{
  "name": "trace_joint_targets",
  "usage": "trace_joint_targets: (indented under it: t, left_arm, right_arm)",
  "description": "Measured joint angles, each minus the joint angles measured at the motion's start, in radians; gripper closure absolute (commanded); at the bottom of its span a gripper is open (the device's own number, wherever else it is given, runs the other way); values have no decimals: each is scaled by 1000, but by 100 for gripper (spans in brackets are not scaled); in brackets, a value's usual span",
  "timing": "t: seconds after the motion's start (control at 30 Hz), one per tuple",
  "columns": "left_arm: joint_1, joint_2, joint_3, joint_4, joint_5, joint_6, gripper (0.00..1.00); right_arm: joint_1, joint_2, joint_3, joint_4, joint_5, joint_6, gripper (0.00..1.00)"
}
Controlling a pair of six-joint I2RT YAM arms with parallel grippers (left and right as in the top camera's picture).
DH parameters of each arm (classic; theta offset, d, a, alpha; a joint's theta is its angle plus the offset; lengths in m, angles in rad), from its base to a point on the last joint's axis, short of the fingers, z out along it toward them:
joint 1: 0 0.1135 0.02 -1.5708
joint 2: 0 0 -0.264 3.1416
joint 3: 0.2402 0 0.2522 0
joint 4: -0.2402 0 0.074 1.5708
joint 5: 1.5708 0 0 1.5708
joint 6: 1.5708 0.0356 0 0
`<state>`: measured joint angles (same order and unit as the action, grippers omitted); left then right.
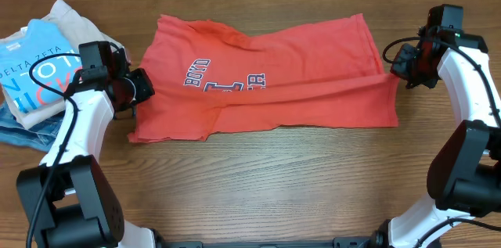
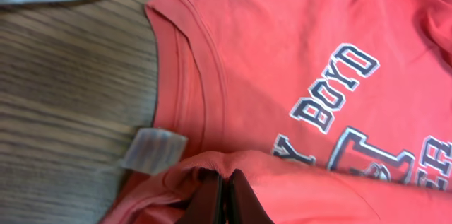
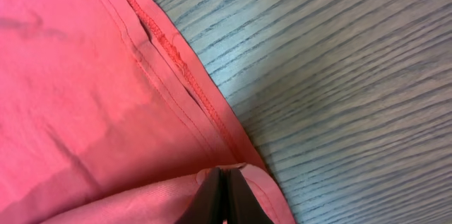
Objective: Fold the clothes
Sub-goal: 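Fold the bottom edge upward with both grippers toward the collar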
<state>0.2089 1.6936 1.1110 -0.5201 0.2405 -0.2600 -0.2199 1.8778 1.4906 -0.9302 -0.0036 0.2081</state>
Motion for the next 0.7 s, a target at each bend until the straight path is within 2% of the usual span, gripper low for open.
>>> trace_joint_targets:
  t: [0.33,0.7]
  left_arm:
    - [0,45,1,42,-63,0,95]
    - [0,45,1,99,-73,-24,94]
  right_arm:
    - [11,84,-2,1,1,0,96]
    - [19,86,-2,-6,0,0,96]
